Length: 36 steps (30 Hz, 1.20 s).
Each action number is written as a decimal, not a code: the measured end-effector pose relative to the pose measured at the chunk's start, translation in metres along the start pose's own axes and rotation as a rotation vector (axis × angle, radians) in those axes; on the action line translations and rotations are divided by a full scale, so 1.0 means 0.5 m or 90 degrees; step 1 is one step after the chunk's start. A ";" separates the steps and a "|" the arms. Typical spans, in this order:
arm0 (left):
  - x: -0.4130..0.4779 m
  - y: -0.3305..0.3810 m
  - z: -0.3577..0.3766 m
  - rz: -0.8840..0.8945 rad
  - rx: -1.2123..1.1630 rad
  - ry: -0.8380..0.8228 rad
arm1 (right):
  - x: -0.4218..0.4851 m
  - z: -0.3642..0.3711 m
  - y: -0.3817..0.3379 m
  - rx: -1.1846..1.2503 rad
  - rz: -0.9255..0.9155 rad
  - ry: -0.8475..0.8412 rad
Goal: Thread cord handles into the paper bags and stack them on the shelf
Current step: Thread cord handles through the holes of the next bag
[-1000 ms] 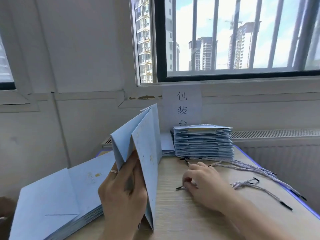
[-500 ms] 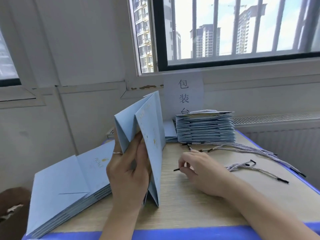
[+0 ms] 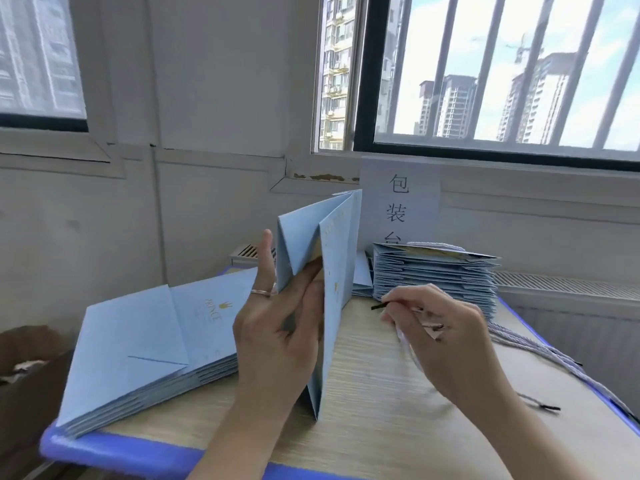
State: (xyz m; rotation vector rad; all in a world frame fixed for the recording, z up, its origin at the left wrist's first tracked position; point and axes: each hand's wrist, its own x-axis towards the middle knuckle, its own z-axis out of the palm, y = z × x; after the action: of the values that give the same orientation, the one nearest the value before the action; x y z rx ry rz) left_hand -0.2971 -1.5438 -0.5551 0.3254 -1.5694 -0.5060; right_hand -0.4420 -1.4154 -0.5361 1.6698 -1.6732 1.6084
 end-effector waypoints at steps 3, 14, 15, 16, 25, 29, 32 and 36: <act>0.001 0.003 0.000 -0.002 -0.013 0.000 | 0.023 0.006 -0.033 0.040 -0.018 0.031; 0.003 0.003 0.002 -0.013 -0.072 -0.009 | 0.042 0.065 -0.090 0.059 -0.059 0.081; 0.003 0.002 0.001 -0.011 -0.081 -0.009 | 0.042 0.068 -0.089 0.056 -0.059 0.091; 0.003 0.004 0.001 -0.007 -0.084 -0.009 | 0.042 0.070 -0.088 0.049 -0.058 0.102; -0.003 0.009 0.001 0.021 -0.081 -0.004 | 0.033 0.086 -0.082 -0.012 -0.083 0.135; -0.001 0.009 -0.001 0.007 -0.087 0.007 | 0.038 0.088 -0.075 0.003 -0.111 0.100; 0.001 0.008 -0.003 0.003 -0.057 0.018 | 0.033 0.080 -0.064 -0.030 -0.116 0.027; 0.000 0.018 -0.010 -0.019 -0.074 0.031 | 0.007 0.042 -0.010 -0.237 -0.142 -0.186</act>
State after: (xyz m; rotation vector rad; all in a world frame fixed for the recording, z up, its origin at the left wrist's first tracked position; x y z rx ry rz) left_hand -0.2913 -1.5367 -0.5506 0.2710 -1.4834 -0.6052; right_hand -0.4288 -1.4328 -0.5382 1.8723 -1.7105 0.9188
